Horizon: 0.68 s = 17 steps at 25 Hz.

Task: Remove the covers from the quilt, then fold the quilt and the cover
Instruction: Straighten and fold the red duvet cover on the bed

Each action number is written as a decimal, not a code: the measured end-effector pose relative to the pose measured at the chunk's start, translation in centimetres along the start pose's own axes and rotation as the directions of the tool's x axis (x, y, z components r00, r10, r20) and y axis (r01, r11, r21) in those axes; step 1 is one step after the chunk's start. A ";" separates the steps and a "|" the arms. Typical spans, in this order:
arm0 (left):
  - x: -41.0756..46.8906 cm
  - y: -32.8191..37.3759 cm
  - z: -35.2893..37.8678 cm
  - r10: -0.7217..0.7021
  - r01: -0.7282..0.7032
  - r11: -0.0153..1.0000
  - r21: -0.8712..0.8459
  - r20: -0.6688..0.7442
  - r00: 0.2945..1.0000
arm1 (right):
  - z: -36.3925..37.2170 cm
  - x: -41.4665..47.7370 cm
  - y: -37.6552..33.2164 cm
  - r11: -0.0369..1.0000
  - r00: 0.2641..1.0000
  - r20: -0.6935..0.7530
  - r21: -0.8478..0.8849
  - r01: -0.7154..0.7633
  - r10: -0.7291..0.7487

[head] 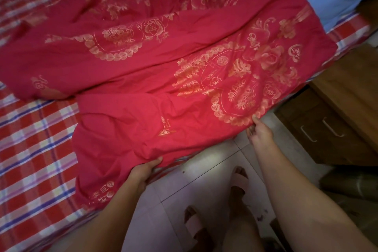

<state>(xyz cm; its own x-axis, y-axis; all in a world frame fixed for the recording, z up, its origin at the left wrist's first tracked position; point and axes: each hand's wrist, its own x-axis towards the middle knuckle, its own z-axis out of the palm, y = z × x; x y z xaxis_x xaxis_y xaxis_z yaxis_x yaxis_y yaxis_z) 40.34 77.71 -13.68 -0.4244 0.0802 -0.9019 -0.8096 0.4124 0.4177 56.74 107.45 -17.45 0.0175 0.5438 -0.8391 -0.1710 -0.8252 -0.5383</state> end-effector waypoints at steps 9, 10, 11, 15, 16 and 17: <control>1.6 -1.7 0.6 -0.046 0.022 0.900 -0.436 -0.046 0.998 | -0.2 -3.0 1.5 0.972 0.971 0.206 -0.224 -0.074 0.121; 1.5 -1.7 0.6 -0.033 0.001 0.884 -0.468 -0.060 0.998 | -0.1 -4.0 2.3 0.968 0.965 0.218 -0.235 -0.092 0.144; 1.3 -1.7 0.8 -0.029 -0.011 0.876 -0.483 -0.075 0.997 | 0.0 -5.0 3.4 0.969 0.959 0.229 -0.221 -0.113 0.165; 0.0 -1.6 1.3 -0.067 0.000 0.840 -0.542 -0.105 0.992 | 1.2 -8.2 7.5 0.969 0.906 0.344 -0.119 -0.217 0.245; -0.6 -1.6 1.3 -0.061 -0.005 0.835 -0.550 -0.102 0.993 | 1.6 -8.7 8.2 0.967 0.893 0.371 -0.086 -0.240 0.255; -1.0 -1.9 1.2 -0.053 -0.013 0.829 -0.560 -0.102 0.993 | 2.0 -9.3 8.8 0.964 0.880 0.398 -0.051 -0.259 0.258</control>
<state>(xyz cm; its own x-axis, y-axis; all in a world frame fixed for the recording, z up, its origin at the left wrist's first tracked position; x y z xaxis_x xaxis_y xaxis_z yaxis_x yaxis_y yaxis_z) 42.80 77.93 -13.73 -0.4198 -0.0345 -0.9070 -0.8923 -0.1672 0.4194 53.10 95.46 -14.21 -0.4209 0.3270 -0.8461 -0.1189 -0.9446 -0.3059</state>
